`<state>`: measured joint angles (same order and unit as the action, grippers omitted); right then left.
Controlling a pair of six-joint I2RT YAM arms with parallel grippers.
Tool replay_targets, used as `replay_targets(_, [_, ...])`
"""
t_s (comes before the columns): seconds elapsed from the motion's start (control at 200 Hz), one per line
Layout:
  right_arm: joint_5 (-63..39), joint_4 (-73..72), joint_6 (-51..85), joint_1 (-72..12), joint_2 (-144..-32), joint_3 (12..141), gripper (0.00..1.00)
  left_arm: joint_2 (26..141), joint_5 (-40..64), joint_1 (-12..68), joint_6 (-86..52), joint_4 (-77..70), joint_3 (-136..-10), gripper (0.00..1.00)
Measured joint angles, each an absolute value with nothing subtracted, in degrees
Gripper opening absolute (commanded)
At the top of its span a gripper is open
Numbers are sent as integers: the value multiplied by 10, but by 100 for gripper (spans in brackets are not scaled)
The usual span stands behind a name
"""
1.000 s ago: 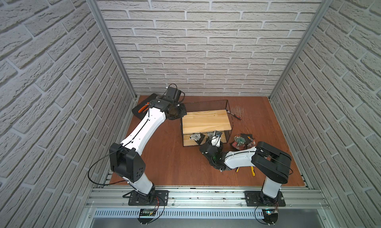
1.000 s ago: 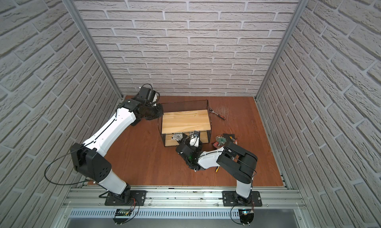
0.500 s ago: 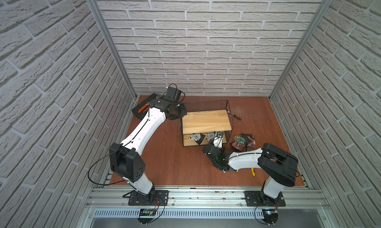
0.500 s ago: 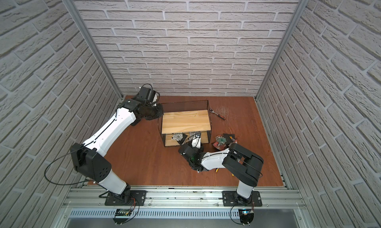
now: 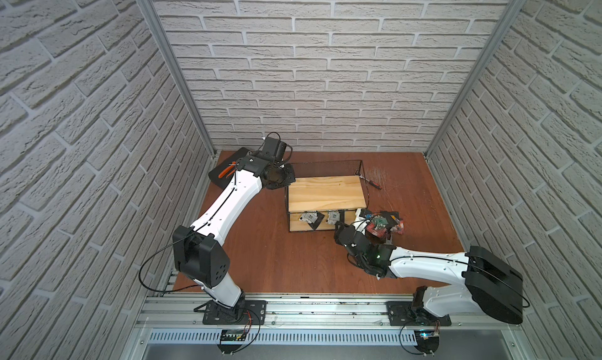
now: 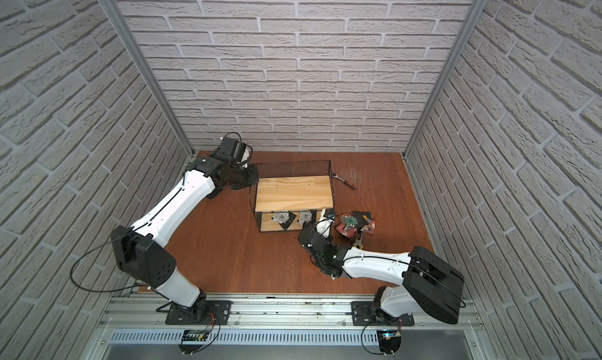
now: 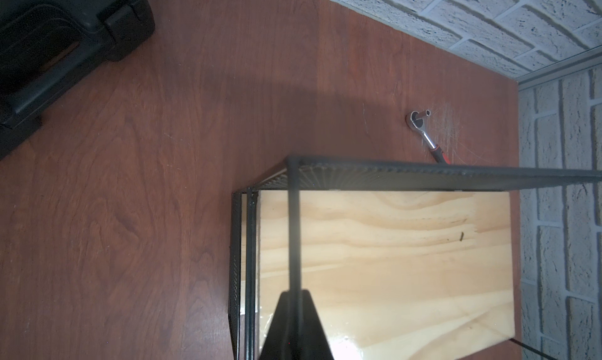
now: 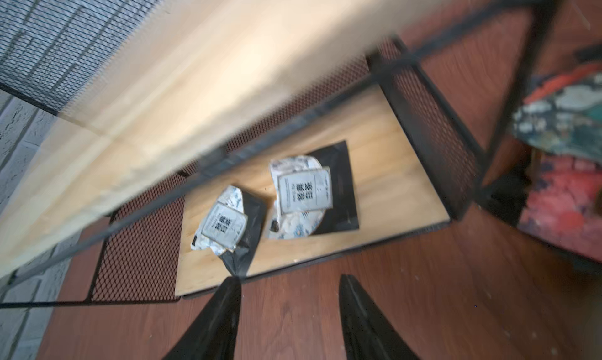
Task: Remove the tea bags from the shelf
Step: Move the tea bag to the shelf.
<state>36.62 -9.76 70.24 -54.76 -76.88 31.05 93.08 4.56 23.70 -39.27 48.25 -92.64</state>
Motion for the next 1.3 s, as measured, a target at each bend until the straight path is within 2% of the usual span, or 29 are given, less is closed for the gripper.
replay_targets(0.145, [337, -119, 837, -547, -781, 283, 57, 931, 43, 238, -399, 482, -926, 4])
replay_targets(0.275, [325, -191, 946, -543, -834, 284, 57, 931, 37, 240, -411, 480, -926, 3])
replay_targets(0.515, [321, -259, 1070, -534, -910, 302, 54, 923, 20, 242, -429, 478, -917, 0])
replay_targets(0.92, [288, -317, 1135, -474, -970, 350, 49, 917, 12, 245, -451, 469, -908, 0])
replay_targets(1.3, [237, -324, 1127, -440, -981, 348, 47, 910, 11, 245, -466, 452, -895, 0])
